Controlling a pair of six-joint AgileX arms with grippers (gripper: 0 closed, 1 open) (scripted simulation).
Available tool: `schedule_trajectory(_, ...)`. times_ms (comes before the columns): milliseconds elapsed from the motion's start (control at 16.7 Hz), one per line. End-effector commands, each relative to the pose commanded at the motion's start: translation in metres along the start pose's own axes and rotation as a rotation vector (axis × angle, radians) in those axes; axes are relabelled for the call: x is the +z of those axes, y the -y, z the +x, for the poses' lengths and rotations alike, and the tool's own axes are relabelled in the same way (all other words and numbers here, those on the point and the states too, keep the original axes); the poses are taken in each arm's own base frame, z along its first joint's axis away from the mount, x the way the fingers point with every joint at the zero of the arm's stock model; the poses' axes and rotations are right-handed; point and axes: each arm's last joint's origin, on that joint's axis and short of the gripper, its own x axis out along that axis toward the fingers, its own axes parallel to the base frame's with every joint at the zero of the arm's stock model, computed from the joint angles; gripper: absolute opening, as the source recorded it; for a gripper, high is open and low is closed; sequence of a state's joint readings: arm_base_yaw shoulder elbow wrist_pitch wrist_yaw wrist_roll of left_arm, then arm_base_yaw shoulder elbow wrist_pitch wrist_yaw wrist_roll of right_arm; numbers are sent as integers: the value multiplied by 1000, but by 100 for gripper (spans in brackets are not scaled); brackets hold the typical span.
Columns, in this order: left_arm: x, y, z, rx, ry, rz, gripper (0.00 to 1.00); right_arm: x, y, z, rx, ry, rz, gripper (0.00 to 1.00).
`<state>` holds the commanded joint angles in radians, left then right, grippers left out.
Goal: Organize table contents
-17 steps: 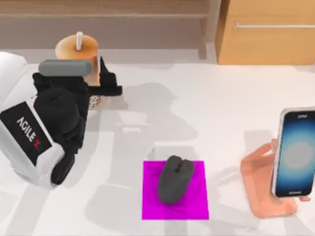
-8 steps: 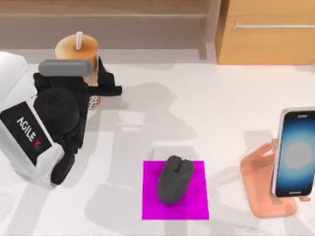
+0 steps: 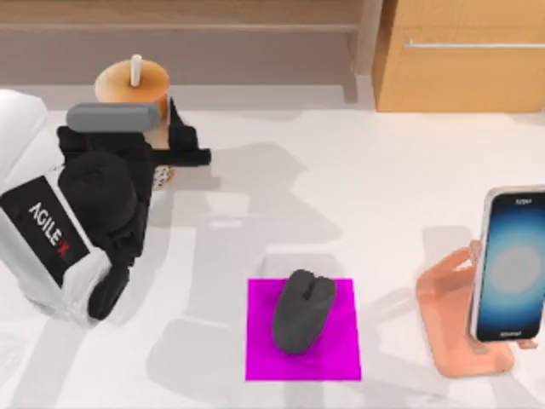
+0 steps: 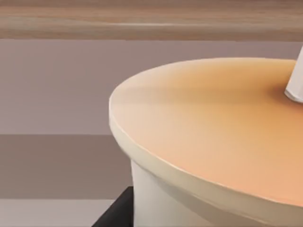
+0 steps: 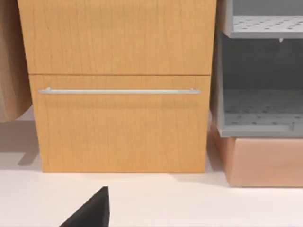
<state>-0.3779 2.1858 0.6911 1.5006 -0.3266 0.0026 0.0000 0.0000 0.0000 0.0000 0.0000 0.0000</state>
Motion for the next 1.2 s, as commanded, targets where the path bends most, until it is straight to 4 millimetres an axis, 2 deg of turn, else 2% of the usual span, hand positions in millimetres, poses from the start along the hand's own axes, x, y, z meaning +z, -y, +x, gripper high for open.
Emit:
schedule_trajectory(660,15,0,2,-2,21,-6,0,0,0,0,0,0,0,100)
schedule_trajectory(900,55,-13,12,-18,137,-59,0,0,0,0,0,0,0,100)
schedule_trajectory(1200,118,-57,24,-33,257,-98,0,0,0,0,0,0,0,100)
